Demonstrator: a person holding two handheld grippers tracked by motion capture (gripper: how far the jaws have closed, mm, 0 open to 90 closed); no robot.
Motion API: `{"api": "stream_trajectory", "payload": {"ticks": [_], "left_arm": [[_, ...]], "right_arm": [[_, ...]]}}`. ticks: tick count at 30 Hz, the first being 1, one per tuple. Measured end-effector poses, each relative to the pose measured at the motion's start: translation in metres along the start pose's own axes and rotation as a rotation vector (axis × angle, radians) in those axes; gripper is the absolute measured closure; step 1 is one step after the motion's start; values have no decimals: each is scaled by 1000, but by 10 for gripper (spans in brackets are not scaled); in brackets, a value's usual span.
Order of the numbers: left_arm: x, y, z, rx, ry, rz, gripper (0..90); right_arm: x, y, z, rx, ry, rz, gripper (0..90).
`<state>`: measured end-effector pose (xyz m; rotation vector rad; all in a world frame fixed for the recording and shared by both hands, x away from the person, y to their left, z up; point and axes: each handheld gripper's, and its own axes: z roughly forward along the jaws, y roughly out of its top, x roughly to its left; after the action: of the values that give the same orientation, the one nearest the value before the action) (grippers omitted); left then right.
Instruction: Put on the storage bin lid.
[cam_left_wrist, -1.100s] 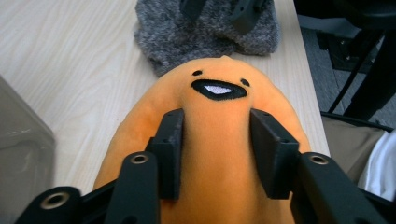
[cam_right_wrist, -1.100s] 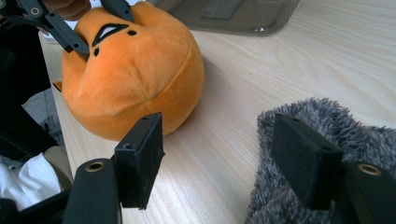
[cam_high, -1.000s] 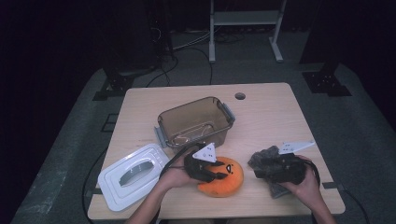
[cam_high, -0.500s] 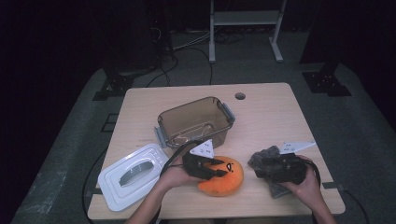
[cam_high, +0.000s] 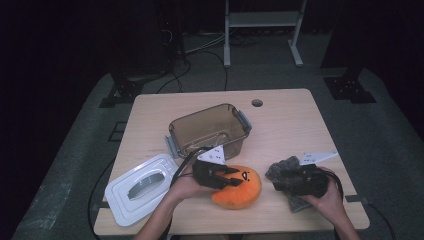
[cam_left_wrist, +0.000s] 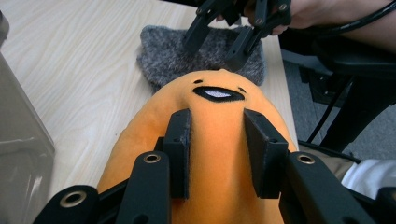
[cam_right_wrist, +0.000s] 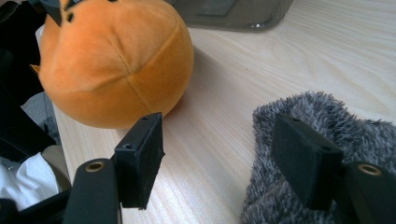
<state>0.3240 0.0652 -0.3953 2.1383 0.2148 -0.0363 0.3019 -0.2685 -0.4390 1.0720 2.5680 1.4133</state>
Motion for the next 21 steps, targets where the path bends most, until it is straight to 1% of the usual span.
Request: {"api": "stream_trajectory", "payload": {"ticks": [12, 13, 17, 21], "left_arm": [[-7, 11, -17, -44, -12, 22, 647], [-7, 12, -19, -48, -10, 17, 647], [-7, 14, -24, -58, -1, 22, 648], [-9, 16, -29, -59, -5, 26, 649]], "right_arm": [[-3, -1, 1, -1, 5, 7, 333], [-3, -1, 1, -2, 6, 9, 334], [-4, -1, 0, -4, 7, 13, 334], [-4, 0, 1, -6, 11, 17, 333]]}}
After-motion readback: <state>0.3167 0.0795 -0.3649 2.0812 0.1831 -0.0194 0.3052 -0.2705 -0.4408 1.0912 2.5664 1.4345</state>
